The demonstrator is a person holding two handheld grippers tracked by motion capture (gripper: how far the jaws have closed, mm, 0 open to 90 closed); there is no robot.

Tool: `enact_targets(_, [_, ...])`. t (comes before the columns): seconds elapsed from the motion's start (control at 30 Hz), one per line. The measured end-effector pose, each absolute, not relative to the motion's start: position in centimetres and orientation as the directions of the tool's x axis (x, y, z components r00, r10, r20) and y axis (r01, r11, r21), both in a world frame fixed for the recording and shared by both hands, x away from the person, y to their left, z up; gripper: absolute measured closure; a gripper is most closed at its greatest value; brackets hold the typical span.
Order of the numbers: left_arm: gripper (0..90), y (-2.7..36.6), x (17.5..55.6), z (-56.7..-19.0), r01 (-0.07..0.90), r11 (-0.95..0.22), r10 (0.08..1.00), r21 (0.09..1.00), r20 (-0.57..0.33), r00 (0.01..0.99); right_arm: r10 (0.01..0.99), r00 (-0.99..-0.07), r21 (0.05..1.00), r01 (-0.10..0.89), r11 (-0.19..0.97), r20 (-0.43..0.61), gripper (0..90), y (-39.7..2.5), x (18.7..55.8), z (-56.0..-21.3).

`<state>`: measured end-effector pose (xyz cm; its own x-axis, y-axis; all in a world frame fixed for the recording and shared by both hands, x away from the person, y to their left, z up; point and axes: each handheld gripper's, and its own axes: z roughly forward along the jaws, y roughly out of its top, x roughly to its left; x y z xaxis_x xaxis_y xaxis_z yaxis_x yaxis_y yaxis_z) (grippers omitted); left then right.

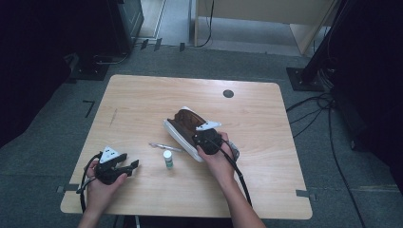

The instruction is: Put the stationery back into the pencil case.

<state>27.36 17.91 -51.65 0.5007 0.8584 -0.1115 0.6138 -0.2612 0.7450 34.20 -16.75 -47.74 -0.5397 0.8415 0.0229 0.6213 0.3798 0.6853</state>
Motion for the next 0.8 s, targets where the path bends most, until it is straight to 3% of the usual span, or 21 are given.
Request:
enact_targets(0.27, [39.6,17.9,27.4,-51.7,0.615,-0.257,0.858,0.746,-0.116,0.500,0.844,-0.535,0.707,0.605,0.366,0.021,65.5,-16.9,34.2,-47.5])
enact_targets(0.8, [38.8,18.0,27.4,-51.7,0.619,-0.250,0.856,0.745,-0.129,0.501,0.829,-0.555,0.840,0.479,0.253,0.067,65.8,-18.7,32.2,-43.8])
